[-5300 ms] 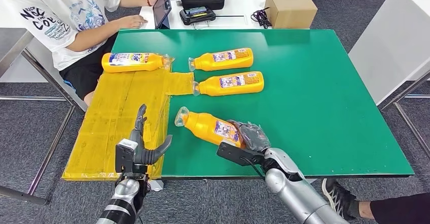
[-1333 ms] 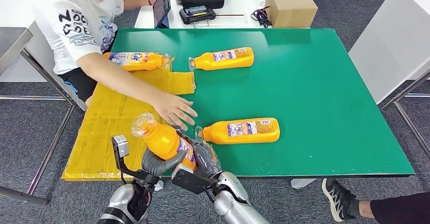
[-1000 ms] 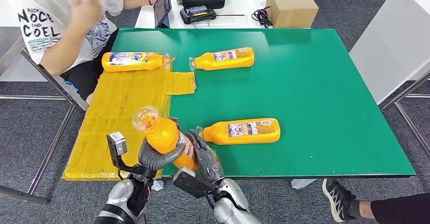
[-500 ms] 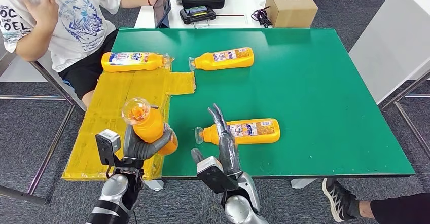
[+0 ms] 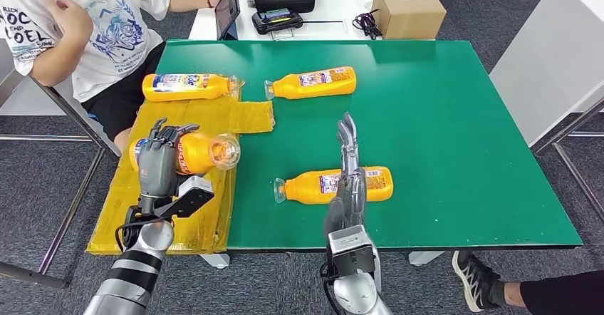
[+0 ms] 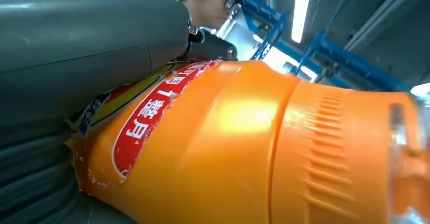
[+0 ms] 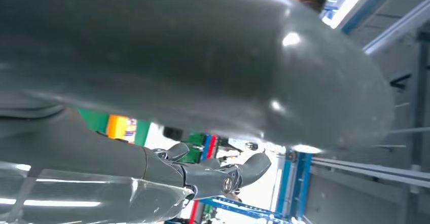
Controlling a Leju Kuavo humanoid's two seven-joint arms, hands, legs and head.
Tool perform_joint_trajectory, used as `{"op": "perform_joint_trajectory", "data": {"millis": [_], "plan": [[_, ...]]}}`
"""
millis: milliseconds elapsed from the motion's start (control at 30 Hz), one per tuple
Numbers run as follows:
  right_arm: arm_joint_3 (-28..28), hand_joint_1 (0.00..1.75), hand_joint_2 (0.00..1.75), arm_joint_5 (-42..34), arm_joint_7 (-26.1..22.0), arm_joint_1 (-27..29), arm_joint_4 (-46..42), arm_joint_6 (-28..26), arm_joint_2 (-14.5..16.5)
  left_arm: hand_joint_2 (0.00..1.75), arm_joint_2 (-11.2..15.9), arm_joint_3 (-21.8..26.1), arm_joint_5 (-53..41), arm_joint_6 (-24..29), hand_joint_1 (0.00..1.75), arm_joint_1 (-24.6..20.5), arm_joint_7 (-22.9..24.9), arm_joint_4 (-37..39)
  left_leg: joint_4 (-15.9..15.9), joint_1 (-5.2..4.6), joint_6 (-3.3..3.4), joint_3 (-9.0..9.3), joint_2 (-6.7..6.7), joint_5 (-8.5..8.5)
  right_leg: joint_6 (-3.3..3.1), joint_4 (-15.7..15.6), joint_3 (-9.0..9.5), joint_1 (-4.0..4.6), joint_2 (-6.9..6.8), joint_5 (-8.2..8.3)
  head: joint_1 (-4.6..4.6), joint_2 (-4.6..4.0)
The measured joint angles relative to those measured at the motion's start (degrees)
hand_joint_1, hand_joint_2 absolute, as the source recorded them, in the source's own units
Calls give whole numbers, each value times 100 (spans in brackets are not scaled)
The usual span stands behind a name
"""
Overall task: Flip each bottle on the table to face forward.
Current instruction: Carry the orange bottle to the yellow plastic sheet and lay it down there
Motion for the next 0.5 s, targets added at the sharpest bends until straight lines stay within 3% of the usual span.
{"op": "perform_joint_trajectory", "data": {"millis": [233,500], "plan": [[56,0,0,-103,46,-28,-120,375,-6,175,359,87,-1721,77,175,-598,562,1031,0,1,-1,-1,-1,1,0,1,0,0,-1,0,1,0],[134,0,0,-297,164,-95,-36,1004,-4,175,913,164,-1908,-933,175,-1202,389,2591,-1,6,-3,0,3,2,-1,3,-2,5,2,0,2,0]]}}
